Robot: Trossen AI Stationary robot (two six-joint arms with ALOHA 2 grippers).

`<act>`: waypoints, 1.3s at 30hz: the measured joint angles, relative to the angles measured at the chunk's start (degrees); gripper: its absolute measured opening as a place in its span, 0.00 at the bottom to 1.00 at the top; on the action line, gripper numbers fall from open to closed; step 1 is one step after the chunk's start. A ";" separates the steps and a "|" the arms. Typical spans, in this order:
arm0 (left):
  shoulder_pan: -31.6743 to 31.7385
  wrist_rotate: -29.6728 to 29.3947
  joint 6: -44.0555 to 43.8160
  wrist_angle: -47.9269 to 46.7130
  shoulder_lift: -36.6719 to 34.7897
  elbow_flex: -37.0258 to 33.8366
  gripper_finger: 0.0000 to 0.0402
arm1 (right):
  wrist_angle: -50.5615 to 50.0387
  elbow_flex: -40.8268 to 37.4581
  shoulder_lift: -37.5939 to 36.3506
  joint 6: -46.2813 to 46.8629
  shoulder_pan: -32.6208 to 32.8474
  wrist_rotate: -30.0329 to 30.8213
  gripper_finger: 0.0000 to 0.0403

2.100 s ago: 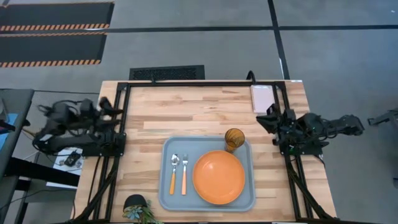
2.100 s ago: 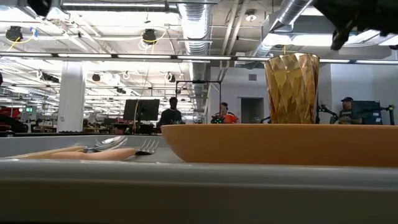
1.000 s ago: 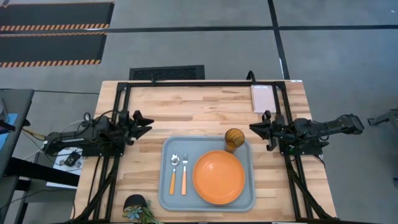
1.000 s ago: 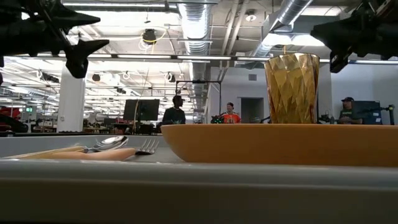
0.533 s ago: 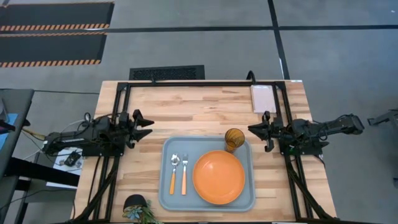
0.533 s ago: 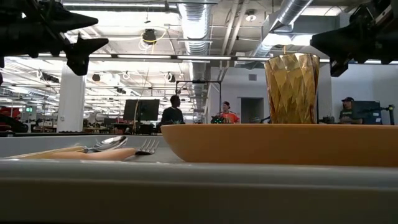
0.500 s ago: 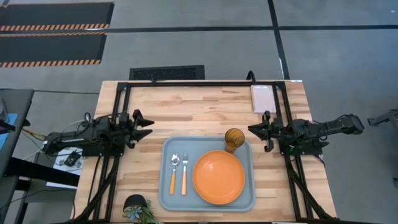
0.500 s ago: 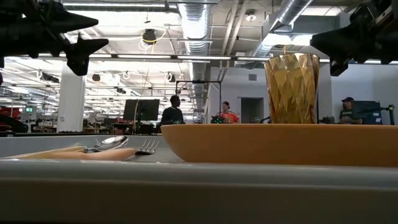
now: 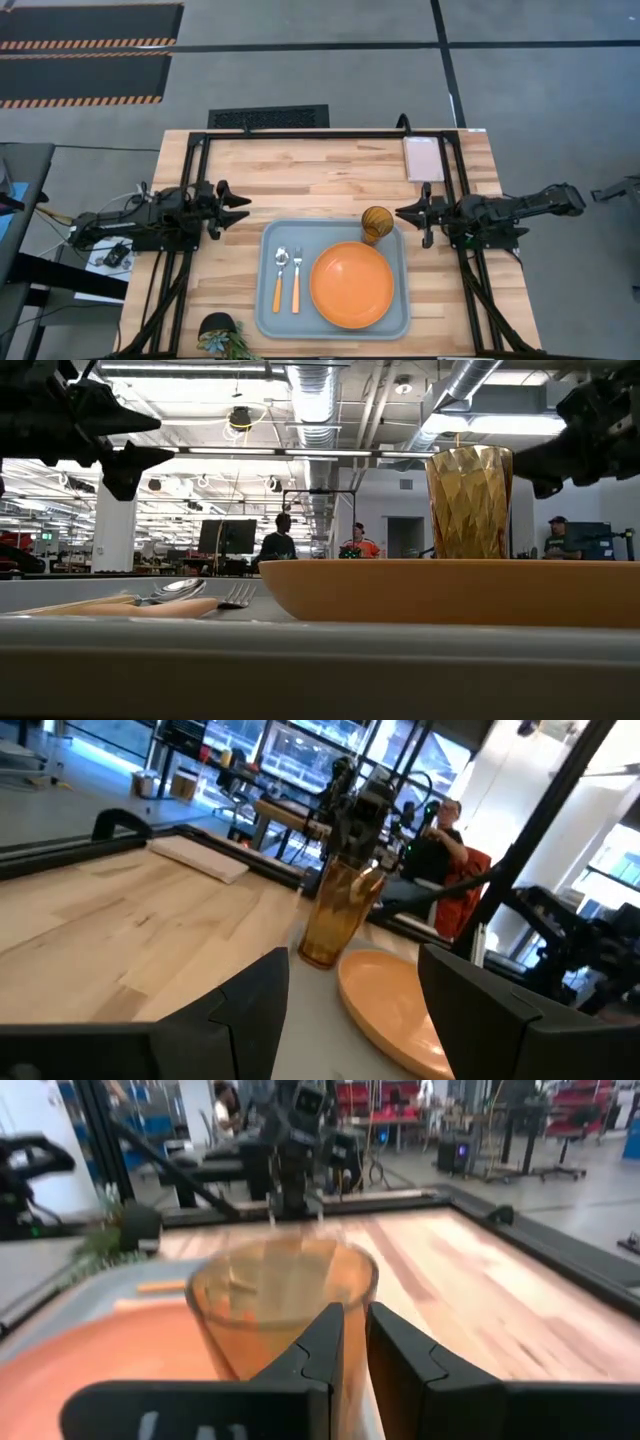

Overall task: Pick and place plate/cup/fork/spoon on tray
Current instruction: Return to Home Position

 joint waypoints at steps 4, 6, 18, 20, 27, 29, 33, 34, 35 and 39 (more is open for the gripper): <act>0.00 -1.35 -1.51 0.12 -0.04 0.00 0.53 | -3.06 0.00 0.02 0.00 0.00 -0.24 0.18; 0.00 -2.41 -1.91 0.10 -0.04 0.00 0.53 | -3.48 0.00 0.02 0.02 0.00 -0.55 0.18; 0.00 -4.96 -2.04 -0.82 -0.02 0.00 0.53 | -3.97 0.00 0.00 0.02 0.00 -0.59 0.18; 0.00 -4.96 -2.06 -0.82 -0.02 0.00 0.53 | -4.03 0.00 0.00 0.04 0.00 -0.59 0.18; 0.00 -4.95 -2.04 -0.82 -0.02 0.00 0.53 | -4.10 0.00 0.00 0.04 0.00 -0.57 0.18; 0.00 -4.96 -2.04 -0.82 -0.02 0.00 0.53 | -4.10 0.00 0.00 0.04 0.00 -0.57 0.18; 0.00 -4.93 -2.04 -0.82 -0.02 0.00 0.53 | -4.12 0.00 0.00 0.05 0.00 -0.55 0.18; 0.00 -4.93 -2.04 -0.82 -0.02 0.00 0.53 | -4.12 0.00 0.00 0.06 0.00 -0.55 0.18; 0.00 -4.93 -2.04 -0.82 -0.02 0.00 0.53 | -4.12 0.00 0.00 0.06 0.00 -0.53 0.18; 0.00 -4.93 -2.04 -0.82 -0.02 0.00 0.53 | -4.13 0.00 0.00 0.06 0.00 -0.52 0.18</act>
